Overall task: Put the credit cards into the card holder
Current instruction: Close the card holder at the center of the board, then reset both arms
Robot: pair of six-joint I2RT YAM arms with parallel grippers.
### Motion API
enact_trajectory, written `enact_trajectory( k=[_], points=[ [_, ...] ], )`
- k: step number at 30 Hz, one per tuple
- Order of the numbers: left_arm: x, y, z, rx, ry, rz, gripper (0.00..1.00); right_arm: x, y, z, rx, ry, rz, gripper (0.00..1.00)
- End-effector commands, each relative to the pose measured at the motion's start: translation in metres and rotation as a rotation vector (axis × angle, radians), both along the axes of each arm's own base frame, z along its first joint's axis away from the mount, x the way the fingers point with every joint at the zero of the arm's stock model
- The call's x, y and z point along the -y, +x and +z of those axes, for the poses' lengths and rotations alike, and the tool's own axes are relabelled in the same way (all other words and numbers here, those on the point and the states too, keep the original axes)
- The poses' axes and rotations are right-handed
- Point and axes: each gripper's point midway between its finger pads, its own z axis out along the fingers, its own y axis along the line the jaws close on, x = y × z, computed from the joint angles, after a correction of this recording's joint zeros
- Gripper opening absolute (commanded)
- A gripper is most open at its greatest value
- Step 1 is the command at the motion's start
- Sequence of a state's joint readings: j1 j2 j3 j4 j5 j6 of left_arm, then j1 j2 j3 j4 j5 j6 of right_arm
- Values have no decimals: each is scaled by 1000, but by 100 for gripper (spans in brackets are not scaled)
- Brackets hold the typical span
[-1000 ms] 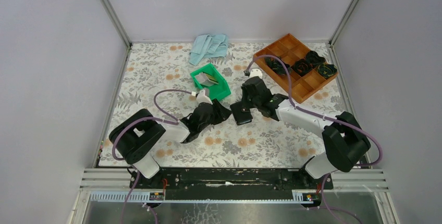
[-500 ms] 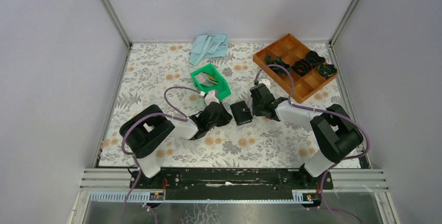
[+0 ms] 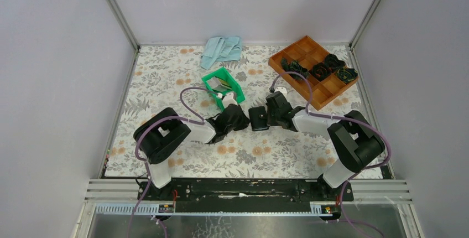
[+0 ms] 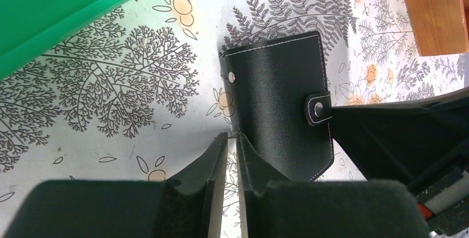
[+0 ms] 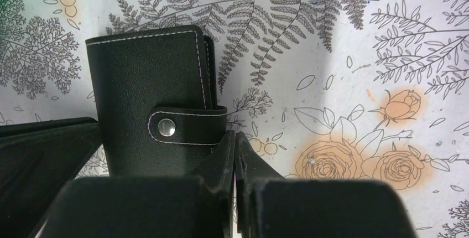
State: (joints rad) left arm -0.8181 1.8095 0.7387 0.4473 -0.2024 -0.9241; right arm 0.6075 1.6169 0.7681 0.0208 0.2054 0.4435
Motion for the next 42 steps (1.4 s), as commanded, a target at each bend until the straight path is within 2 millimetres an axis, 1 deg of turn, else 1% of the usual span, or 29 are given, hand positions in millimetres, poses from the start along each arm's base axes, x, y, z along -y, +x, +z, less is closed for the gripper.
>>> enact_trajectory(
  k=[1,6,11,12,14,16,17,20,23,26,28,31,34,36,37,38,39,40,42],
  points=[
    [-7,-3,-12,-16,65,-1,19,-8,-22,-6,-44,23,25,0],
    [-12,-5,-12,-16,75,12,20,-6,-25,-7,-44,22,14,0],
    [-13,-4,-8,-8,81,13,23,3,-25,-7,-35,-10,-19,0],
    [-14,-4,-6,-4,85,15,24,5,-24,-6,-27,-13,-28,1],
    [-17,-5,-2,5,104,24,31,8,-22,-1,-8,-22,-44,5],
    [-21,-4,4,19,120,35,39,12,-16,5,19,-38,-63,10],
    [-23,-4,8,28,127,41,42,14,-13,11,37,-46,-71,14],
    [-29,-4,27,66,141,62,49,19,-4,30,103,-48,-97,27],
    [-39,-4,49,117,169,96,53,24,4,57,188,-38,-120,40],
    [-52,-5,80,192,179,137,55,26,11,85,273,-29,-112,54],
    [-62,-7,104,256,187,170,56,27,14,101,310,-37,-91,61],
    [-80,-12,141,368,204,225,57,29,15,115,337,-58,-64,77],
    [-104,-17,172,454,213,293,57,36,16,123,340,-87,-100,80],
    [-121,-20,191,504,215,339,59,44,17,125,344,-109,-139,83],
    [-129,-21,196,521,226,356,61,48,16,126,349,-115,-160,84],
    [-135,-22,199,535,242,371,71,52,16,127,355,-121,-180,85],
    [-141,-23,201,545,260,385,93,56,14,126,358,-127,-198,87],
    [-148,-23,203,553,281,398,99,58,13,127,364,-127,-211,88],
    [-157,-23,205,570,327,413,100,64,11,128,381,-124,-232,89]
  ],
)
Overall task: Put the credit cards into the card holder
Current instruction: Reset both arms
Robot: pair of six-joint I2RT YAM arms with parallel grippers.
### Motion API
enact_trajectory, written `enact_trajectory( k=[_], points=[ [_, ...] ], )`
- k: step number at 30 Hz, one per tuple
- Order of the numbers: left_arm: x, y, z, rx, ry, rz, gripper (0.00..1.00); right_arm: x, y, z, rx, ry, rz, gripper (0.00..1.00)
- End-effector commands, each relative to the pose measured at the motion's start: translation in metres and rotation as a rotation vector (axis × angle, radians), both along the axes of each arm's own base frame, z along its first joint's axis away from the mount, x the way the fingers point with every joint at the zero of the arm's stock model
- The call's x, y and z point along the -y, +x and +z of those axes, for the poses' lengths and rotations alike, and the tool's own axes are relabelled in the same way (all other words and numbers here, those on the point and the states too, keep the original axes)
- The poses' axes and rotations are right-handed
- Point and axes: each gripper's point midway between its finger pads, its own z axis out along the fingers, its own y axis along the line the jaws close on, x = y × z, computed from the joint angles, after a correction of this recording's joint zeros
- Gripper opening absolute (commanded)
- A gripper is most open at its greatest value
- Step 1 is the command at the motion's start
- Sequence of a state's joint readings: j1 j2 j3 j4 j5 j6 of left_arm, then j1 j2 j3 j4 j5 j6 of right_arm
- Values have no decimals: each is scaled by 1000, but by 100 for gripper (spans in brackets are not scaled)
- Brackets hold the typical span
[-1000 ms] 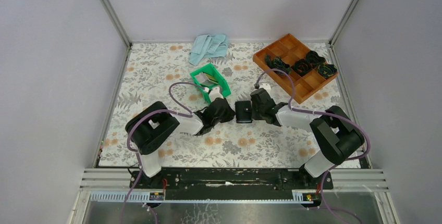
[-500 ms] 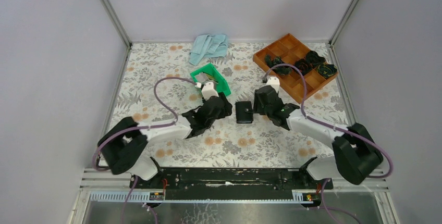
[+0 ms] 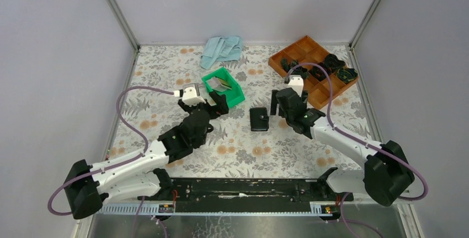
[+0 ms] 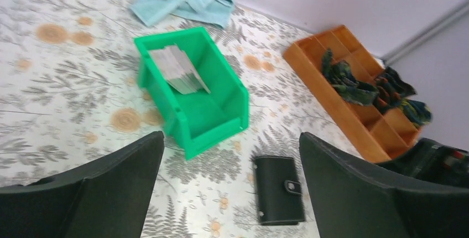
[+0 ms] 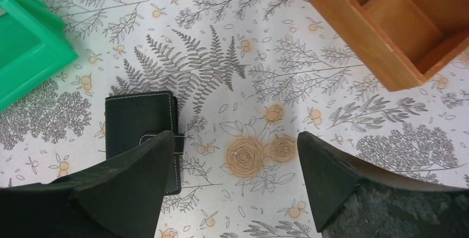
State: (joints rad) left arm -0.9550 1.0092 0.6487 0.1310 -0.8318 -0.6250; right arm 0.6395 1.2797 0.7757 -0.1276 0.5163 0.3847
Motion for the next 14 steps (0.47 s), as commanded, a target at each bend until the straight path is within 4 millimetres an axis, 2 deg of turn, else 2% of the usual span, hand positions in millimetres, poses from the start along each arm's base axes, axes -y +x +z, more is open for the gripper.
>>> enact_trajectory(
  k=[1,8,11,14],
  points=[
    [-41,0,-3,30,177,144,100,19,0,24,96,1,-98,89],
    [-54,-2,0,68,206,176,100,33,-5,33,150,3,-141,92],
    [-56,-4,0,72,199,173,100,36,-7,35,157,-6,-136,88],
    [-58,-5,-3,70,202,175,100,39,-8,39,195,19,-152,92]
  ],
)
